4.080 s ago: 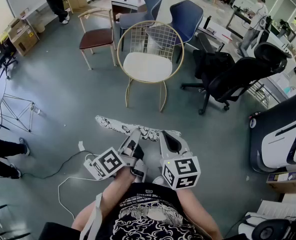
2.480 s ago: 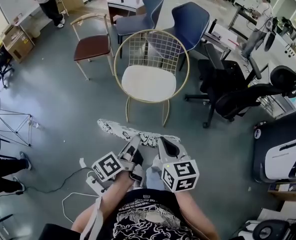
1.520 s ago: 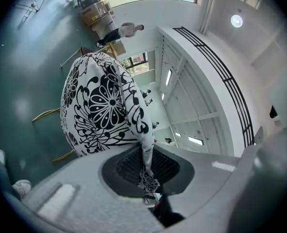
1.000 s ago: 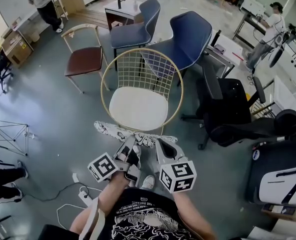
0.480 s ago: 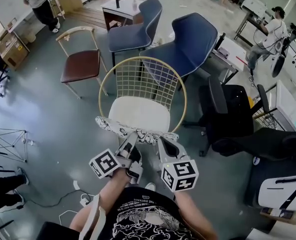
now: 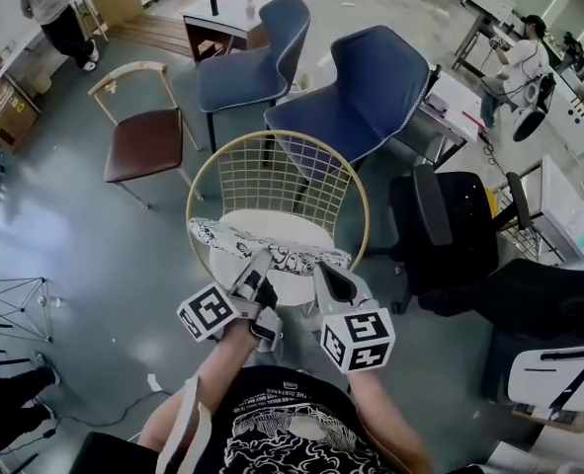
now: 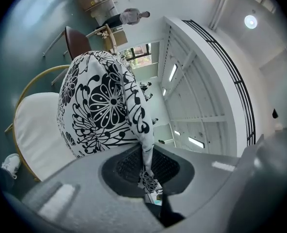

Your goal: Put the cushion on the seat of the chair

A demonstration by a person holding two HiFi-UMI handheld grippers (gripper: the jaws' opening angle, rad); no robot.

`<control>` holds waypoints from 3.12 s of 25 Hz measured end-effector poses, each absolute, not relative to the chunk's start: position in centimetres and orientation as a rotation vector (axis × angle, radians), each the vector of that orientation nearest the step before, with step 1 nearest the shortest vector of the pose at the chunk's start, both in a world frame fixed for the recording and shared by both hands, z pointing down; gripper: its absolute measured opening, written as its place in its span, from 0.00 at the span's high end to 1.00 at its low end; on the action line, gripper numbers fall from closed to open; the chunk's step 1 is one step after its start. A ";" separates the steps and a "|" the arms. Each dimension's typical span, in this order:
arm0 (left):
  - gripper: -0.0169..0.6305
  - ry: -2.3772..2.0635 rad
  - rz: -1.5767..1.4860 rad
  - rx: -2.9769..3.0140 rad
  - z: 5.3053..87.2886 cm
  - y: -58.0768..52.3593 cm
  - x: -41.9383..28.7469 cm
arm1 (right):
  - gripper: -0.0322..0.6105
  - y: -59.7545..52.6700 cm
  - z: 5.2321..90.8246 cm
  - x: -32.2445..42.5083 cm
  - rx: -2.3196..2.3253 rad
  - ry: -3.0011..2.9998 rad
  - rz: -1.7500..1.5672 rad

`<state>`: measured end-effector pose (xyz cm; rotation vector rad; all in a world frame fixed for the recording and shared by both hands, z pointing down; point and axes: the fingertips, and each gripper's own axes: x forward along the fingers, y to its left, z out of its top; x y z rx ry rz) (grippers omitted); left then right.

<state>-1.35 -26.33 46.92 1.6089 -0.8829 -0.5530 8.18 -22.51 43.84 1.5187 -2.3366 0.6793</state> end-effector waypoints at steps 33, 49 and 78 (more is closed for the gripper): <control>0.93 -0.777 -0.410 1.522 54.5 -30.5 -1.6 | 0.95 -28.7 48.1 7.1 1.502 -2.218 0.768; 0.93 -0.801 -0.266 1.409 62.8 -23.5 -1.8 | 0.95 -24.5 54.0 5.3 1.324 -2.196 0.881; 0.70 -1.020 -0.057 1.156 79.3 -10.4 -7.3 | 0.95 -14.6 59.9 2.6 1.138 -2.196 0.947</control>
